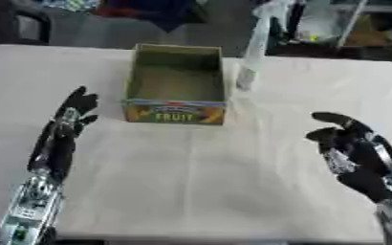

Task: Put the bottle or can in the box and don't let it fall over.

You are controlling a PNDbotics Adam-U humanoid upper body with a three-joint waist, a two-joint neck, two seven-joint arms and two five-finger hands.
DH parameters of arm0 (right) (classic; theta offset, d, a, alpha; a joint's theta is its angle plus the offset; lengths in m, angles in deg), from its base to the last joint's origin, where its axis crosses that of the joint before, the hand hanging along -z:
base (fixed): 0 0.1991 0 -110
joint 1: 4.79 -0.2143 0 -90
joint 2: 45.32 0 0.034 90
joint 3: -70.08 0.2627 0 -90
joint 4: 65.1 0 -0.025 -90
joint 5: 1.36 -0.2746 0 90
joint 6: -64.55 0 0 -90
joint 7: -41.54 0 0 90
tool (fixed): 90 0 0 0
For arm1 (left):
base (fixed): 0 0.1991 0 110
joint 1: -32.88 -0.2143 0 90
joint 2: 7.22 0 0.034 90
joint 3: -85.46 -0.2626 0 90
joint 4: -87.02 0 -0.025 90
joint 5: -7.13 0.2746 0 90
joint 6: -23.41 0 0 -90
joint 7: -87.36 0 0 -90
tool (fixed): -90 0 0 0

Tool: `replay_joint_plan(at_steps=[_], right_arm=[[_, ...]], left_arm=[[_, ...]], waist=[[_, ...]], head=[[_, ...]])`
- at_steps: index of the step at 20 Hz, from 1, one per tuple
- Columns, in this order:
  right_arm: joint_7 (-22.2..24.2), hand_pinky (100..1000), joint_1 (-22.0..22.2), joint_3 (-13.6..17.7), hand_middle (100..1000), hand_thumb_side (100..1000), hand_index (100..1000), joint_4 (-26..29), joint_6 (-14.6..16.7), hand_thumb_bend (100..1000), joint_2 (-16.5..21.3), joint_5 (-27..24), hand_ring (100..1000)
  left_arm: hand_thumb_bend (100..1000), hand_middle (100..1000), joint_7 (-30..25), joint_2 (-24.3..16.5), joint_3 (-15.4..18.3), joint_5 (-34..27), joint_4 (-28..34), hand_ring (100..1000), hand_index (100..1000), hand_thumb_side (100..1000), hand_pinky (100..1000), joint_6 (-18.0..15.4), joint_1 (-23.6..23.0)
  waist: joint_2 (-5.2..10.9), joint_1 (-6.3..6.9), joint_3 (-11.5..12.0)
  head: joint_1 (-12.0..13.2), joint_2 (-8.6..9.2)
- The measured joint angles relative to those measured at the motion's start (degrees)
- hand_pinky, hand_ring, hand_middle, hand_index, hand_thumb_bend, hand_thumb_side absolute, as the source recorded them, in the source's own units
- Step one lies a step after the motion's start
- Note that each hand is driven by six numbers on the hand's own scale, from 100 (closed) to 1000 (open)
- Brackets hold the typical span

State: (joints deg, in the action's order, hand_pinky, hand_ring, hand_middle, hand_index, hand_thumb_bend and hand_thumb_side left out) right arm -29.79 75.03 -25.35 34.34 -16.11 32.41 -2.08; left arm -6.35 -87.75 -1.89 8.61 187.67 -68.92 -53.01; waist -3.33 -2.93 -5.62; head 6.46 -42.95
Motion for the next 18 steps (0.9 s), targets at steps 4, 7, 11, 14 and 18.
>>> replay_joint_plan(at_steps=[4, 7, 11, 14, 18], right_arm=[[1.0, 774, -3.6, -1.2, 813, 278, 793, 0.4, -0.2, 100, 0.9, -2.1, 688], [1.8, 775, -5.9, -2.0, 811, 278, 793, 1.1, -0.3, 100, 1.1, -3.3, 688], [2.5, 775, -7.2, -2.4, 810, 279, 795, 1.8, -0.4, 100, 1.1, -4.1, 689], [2.9, 775, -8.3, -2.8, 806, 320, 806, 2.1, -0.6, 100, 1.1, -4.8, 686], [2.6, 766, -11.4, -2.8, 798, 389, 874, 2.1, -1.4, 100, 0.7, -8.5, 670]], left_arm=[[100, 847, 0.0, 0.0, 0.0, 0.0, 0.0, 930, 991, 987, 891, 0.1, 0.0], [100, 847, -0.1, 0.0, 0.0, 0.0, 0.0, 931, 991, 986, 891, 0.1, 0.0], [100, 847, -0.1, 0.0, 0.0, 0.0, 0.0, 931, 991, 989, 891, 0.1, 0.0], [100, 848, -0.1, 0.0, 0.0, 0.0, 0.0, 932, 992, 988, 891, 0.1, 0.0], [100, 848, -0.1, 0.0, -0.3, -0.1, 0.0, 932, 992, 990, 890, 0.1, 0.0]], waist=[[0.02, -0.01, 0.4], [0.02, 0.02, 0.4], [0.02, 0.02, 0.4], [0.02, 0.02, 0.4], [0.09, 0.06, 0.3]], head=[[-0.1, 0.09], [-0.5, 0.21], [-0.7, 0.25], [-0.7, 0.25], [-1.1, 0.25]])
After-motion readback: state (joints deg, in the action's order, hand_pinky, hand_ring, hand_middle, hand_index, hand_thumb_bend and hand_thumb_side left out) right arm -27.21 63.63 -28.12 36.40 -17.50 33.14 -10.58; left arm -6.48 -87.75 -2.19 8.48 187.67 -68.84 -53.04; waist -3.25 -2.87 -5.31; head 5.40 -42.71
